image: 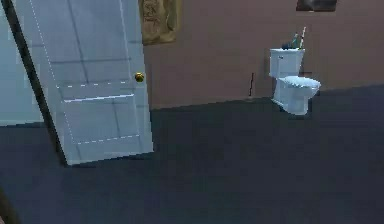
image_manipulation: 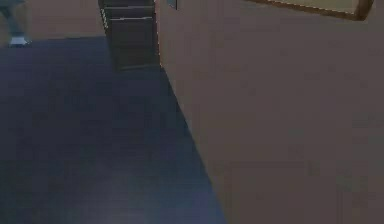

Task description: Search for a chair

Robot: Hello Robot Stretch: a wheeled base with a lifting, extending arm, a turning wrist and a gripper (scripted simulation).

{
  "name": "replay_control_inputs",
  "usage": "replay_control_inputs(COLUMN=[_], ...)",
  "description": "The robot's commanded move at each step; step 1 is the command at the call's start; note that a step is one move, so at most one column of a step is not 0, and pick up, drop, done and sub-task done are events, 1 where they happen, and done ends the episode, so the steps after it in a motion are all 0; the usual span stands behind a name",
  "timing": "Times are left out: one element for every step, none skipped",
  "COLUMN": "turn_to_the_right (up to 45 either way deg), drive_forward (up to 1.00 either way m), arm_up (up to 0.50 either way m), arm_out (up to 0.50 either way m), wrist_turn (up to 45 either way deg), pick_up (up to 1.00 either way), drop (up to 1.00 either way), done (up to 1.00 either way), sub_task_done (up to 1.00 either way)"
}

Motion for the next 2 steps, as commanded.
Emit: replay_control_inputs(turn_to_the_right=[42.0,0.0], drive_forward=[0.00,0.15], arm_up=[0.00,0.00], arm_out=[0.00,0.00], wrist_turn=[0.0,0.0], pick_up=[0.00,0.00], drop=[0.00,0.00], done=[0.00,0.00], sub_task_done=[0.00,0.00])
